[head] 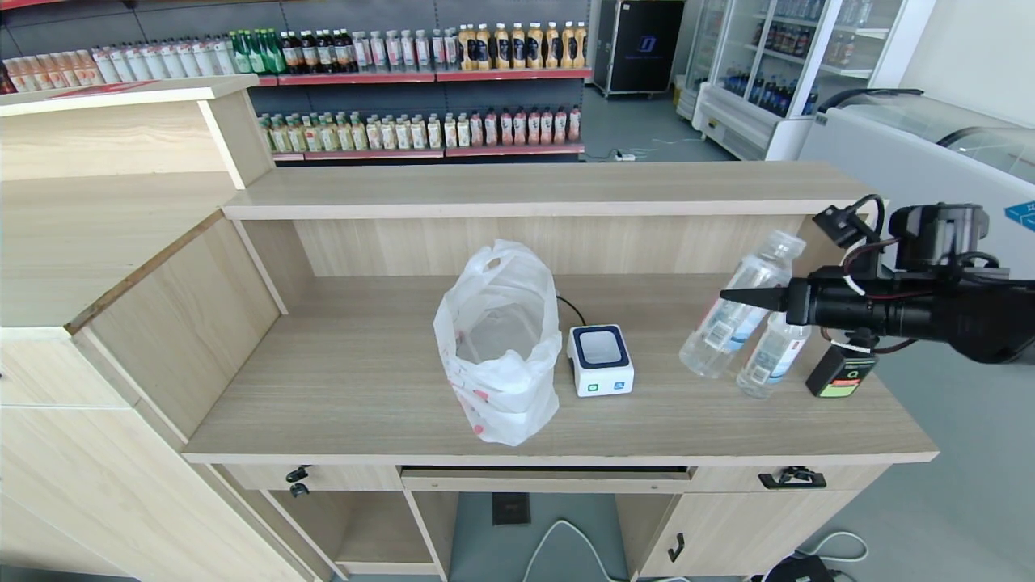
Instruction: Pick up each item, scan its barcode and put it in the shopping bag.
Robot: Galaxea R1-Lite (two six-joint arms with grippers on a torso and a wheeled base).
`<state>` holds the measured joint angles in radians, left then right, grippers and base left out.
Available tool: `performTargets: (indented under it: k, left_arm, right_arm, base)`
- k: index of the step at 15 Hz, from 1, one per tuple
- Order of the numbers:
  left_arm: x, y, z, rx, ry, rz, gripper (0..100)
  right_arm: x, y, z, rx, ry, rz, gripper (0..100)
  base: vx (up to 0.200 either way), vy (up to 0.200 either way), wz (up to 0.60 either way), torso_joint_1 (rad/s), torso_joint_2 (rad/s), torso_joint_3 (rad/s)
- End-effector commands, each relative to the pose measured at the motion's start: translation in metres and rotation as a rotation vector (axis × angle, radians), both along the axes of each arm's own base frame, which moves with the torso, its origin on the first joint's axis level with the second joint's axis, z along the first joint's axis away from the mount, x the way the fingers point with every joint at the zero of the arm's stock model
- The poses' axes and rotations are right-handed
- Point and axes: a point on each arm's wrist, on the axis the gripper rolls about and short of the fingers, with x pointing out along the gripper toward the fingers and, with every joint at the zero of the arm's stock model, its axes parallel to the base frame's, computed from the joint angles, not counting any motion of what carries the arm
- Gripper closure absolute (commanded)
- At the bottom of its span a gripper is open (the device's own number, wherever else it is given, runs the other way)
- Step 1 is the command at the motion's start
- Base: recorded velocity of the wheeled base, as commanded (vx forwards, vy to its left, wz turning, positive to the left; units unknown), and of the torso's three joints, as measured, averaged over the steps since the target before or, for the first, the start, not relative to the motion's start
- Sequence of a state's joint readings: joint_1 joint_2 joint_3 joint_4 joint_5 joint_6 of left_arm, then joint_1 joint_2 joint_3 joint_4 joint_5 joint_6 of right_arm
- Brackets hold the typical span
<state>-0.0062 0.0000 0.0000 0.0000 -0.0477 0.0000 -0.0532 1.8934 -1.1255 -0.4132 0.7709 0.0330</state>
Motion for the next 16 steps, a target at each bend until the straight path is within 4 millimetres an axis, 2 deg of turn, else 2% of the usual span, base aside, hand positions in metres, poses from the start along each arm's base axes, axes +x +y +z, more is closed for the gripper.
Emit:
performTargets:
  k: [1,3,7,16]
  left_arm:
    - [0.000,0.000,0.000,0.000,0.002,0.000,0]
    - [0.000,0.000,0.000,0.000,0.002,0.000,0]
    - [0.000,0.000,0.000,0.000,0.002,0.000,0]
    - [0.000,0.000,0.000,0.000,0.002,0.000,0]
  right_arm:
    - [-0.036,0.001,0.085,0.080,-0.124,0.066,100]
    - [-0.051,0.005,0.107,0.109,-0.134,0.150,100]
    - [-0.076,0.020,0.125,0.155,-0.118,0.351,100]
    - [-0.128,0.033,0.129,0.222,-0.059,0.652,100]
  base:
    - [0.000,0.000,0.00,0.000,0.00,0.000]
    - [0.000,0.000,0.00,0.000,0.00,0.000]
    - [0.000,0.000,0.00,0.000,0.00,0.000]
    - [0.000,0.000,0.00,0.000,0.00,0.000]
